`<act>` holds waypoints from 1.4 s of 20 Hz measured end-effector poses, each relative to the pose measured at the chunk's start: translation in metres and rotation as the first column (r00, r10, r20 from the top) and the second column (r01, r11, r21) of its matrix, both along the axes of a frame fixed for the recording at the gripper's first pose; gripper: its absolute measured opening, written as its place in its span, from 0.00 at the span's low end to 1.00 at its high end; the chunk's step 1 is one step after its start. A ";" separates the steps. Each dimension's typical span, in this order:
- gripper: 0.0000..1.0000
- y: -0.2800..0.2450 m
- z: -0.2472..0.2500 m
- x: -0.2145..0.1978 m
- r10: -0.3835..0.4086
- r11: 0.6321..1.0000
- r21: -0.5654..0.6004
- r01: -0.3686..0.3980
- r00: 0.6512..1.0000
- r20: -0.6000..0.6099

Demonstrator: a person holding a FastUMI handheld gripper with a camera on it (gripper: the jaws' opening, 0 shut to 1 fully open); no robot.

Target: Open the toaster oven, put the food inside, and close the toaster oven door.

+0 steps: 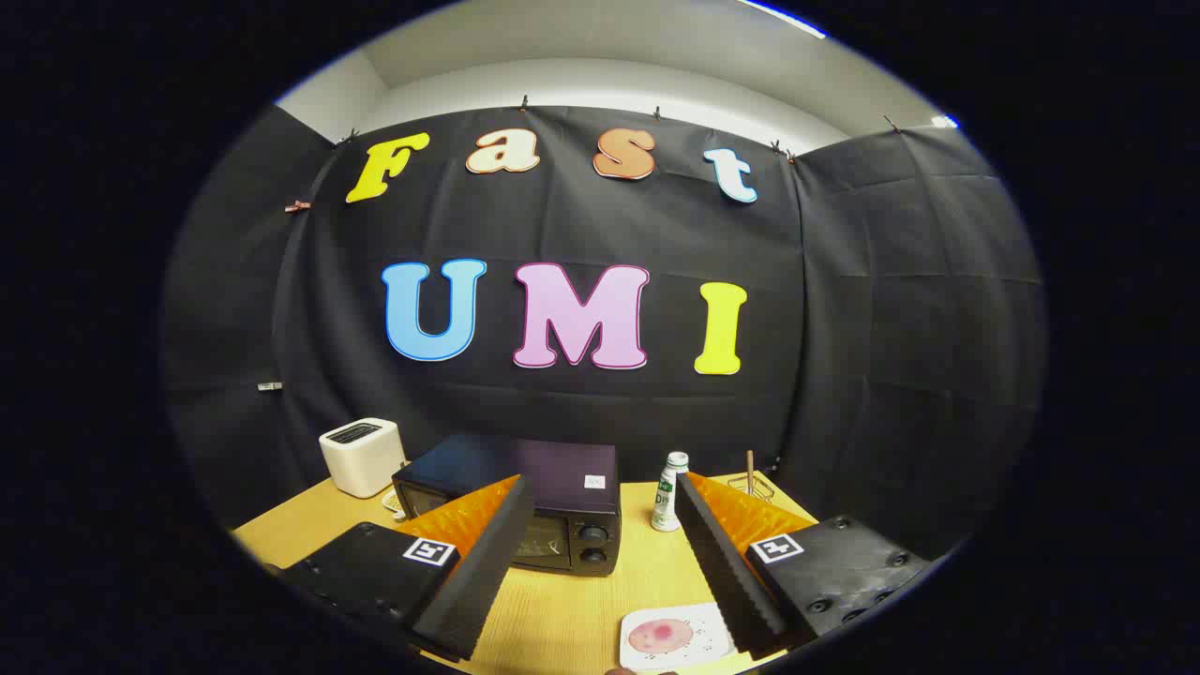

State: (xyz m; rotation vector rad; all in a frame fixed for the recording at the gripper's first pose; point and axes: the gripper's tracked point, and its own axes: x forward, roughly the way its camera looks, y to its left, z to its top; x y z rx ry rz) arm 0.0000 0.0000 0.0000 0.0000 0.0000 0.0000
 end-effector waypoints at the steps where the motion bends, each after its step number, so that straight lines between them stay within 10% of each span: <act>1: 0.98 0.001 0.000 -0.002 0.001 1.000 -0.003 -0.001 1.000 0.002; 28: 0.98 0.028 -0.048 -0.005 0.029 1.000 0.012 -0.028 0.993 -0.114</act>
